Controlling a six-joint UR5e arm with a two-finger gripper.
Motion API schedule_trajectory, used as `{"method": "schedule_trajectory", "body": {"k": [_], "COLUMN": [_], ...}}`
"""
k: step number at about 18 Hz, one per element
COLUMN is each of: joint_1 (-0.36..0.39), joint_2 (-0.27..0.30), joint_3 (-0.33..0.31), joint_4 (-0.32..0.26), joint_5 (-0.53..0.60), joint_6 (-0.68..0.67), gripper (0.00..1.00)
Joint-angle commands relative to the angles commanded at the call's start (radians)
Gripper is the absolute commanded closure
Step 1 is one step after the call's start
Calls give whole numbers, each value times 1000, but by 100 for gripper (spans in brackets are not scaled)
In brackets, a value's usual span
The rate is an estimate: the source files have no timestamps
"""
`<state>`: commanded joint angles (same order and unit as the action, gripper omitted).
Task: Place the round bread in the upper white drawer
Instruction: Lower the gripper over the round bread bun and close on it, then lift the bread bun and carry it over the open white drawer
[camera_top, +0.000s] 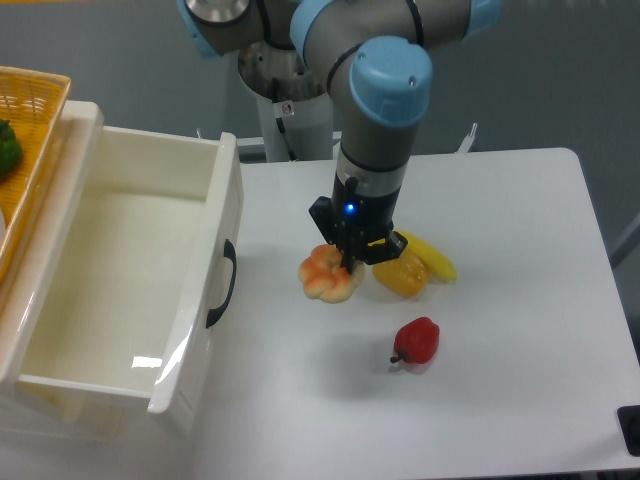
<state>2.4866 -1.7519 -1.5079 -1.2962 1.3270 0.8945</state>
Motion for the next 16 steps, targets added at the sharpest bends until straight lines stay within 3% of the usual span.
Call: {"method": "schedule_trajectory", "body": {"k": [16], "joint_1": [-11], "joint_2": [152], "joint_3": [-9], "joint_4": [6], "joint_5": [-225], "joint_6": [-287], "gripper": [100]}}
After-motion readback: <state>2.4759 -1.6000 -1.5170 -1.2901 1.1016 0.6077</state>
